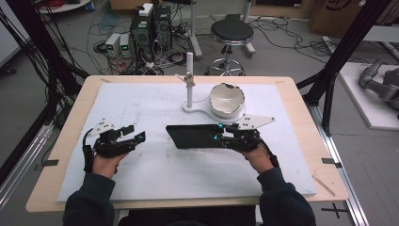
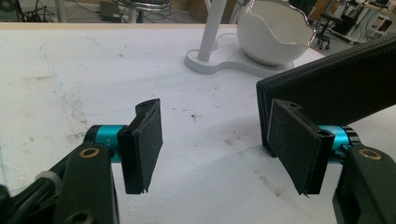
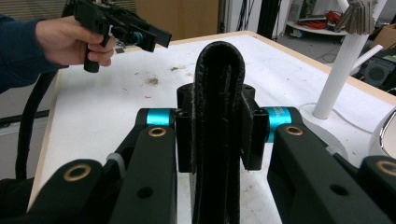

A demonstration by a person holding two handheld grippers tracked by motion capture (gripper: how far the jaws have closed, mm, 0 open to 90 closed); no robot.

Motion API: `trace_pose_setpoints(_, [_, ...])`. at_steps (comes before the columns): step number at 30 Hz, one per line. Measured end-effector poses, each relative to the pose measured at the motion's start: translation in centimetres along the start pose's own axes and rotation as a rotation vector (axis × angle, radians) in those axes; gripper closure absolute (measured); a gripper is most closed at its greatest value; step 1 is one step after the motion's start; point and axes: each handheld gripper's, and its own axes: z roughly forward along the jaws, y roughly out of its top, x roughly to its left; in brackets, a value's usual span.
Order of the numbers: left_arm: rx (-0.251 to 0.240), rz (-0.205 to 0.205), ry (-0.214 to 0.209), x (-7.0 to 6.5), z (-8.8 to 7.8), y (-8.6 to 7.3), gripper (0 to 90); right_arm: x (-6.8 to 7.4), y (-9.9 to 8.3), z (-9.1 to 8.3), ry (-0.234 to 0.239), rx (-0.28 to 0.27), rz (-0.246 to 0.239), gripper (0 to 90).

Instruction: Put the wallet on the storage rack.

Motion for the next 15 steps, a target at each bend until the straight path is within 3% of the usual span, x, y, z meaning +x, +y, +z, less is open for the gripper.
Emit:
trace_pose_setpoints(3, [0.003, -0.002, -0.002, 0.0, 0.0, 0.0, 35.6, 0.1, 0.2, 0.2, 0.016, 0.002, 0.005, 72.0])
trace_pose_setpoints(8, [0.001, -0.008, -0.002, 0.1, -0.1, -0.1, 35.9, 0.8, 0.4, 1.5, 0.046, 0.063, -0.019, 71.8])
trace_pose_setpoints(15, [0.007, -0.017, 0.015, 0.8, -0.4, -0.3, 36.4, 0.4, 2.1, 1.1, -0.022, 0.095, -0.037, 73.5])
